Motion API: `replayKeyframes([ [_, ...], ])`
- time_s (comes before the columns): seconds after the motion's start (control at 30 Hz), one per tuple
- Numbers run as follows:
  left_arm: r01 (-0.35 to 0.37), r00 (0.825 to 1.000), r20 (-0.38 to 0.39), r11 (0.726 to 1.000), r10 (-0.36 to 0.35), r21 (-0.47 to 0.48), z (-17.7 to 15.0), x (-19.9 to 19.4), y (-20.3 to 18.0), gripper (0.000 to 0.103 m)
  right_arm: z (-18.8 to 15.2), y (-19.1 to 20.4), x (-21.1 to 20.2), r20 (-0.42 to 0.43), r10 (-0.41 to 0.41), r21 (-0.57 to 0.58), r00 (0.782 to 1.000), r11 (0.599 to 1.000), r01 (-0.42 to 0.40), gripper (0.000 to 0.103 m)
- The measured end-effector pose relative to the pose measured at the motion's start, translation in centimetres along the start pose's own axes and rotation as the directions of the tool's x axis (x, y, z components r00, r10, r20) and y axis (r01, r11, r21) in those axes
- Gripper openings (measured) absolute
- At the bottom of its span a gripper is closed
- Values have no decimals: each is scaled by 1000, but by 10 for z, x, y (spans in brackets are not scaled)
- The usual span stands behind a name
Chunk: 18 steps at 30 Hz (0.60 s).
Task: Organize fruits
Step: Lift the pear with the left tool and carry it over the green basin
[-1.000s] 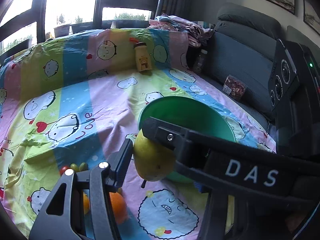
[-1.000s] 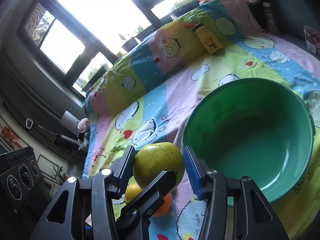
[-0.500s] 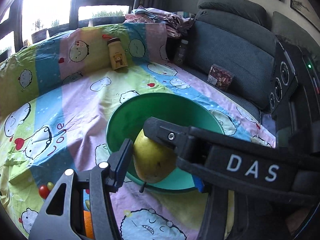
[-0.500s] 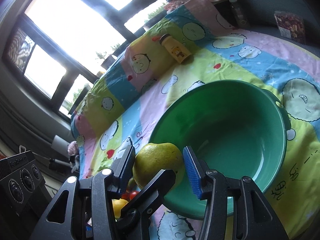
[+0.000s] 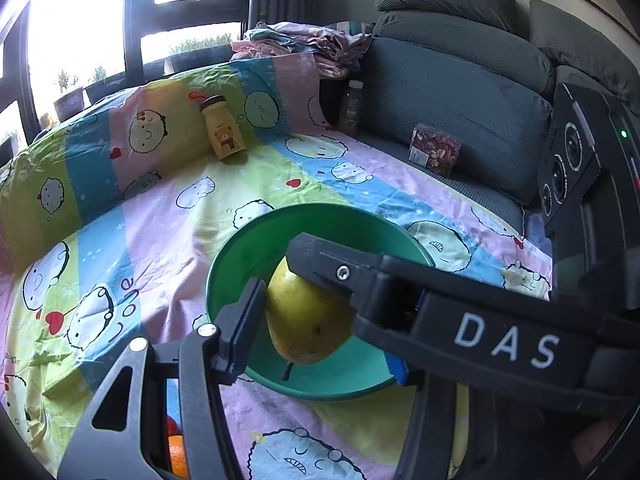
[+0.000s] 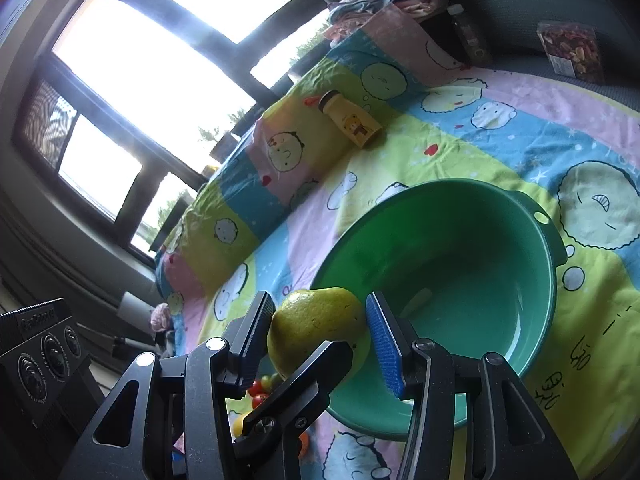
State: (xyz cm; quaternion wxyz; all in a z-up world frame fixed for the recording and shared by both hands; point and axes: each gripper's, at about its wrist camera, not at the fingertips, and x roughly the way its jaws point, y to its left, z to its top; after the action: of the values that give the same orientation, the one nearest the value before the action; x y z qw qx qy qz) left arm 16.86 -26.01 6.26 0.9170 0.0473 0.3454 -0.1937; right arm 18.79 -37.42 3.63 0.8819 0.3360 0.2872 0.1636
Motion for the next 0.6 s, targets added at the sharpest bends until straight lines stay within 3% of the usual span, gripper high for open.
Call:
replayKeyframes([
  [0.13,20,1000,-8,1000,-20,17,8,7,-4,53,7,-5,-6,29,-8,18,1000,1000,7,53],
  [0.27,42,999,-19,999,-42,4,17,15,-6,53,18,-7,-5,3,-41,12,999,999,41,53],
  [0.4,97,995,-24,995,-97,-21,26,25,-7,53,33,-8,-7,6,-95,-14,995,995,95,53],
  [0.6,141,986,-86,989,-144,-33,20,54,-9,53,32,-33,5,-30,-155,44,988,987,156,53],
])
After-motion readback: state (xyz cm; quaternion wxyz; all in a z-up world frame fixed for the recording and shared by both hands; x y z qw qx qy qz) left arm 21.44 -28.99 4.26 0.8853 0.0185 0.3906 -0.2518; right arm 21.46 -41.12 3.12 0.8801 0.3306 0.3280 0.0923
